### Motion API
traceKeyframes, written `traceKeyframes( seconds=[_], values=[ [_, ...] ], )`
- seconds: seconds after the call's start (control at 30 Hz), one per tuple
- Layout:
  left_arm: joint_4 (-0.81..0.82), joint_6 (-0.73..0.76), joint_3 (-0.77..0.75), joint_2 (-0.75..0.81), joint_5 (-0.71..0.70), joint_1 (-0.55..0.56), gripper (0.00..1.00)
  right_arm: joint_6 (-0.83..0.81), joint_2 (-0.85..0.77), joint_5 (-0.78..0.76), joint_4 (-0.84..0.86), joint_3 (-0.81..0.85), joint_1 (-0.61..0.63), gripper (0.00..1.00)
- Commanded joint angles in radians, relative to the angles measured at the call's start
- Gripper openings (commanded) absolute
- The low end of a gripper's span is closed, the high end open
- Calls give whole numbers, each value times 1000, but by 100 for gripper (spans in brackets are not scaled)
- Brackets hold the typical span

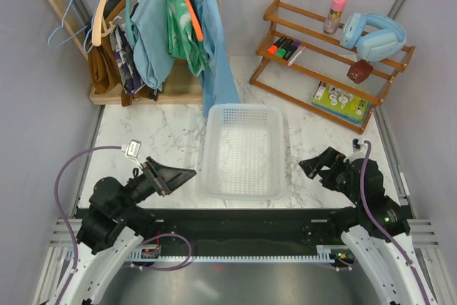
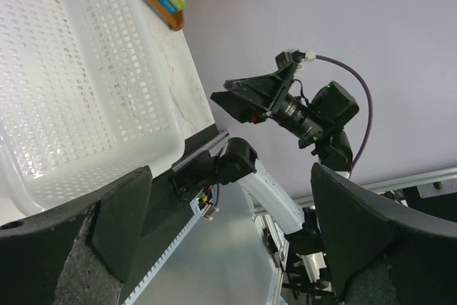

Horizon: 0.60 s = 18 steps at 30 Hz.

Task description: Remove the trousers from the hanger

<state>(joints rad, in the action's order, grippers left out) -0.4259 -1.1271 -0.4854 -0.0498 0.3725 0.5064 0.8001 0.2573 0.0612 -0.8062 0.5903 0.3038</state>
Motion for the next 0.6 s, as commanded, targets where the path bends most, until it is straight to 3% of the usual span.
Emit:
traceKeyframes(
  seconds=[0.0,0.2,0.43,0.57],
  values=[
    [-10,113,-128,-193,38,1,99,-2,109,-49,-67,43,1,98],
    [-57,286,-402,-464,56,1,96,-6,238,-115,-110,104,0,98],
    [-160,470,-772,-755,-81,1,93,-148,394,6,-73,178,1,98],
    [-209,576,-990,-925,-147,1,89,-226,398,63,-36,183,1,98]
  ],
)
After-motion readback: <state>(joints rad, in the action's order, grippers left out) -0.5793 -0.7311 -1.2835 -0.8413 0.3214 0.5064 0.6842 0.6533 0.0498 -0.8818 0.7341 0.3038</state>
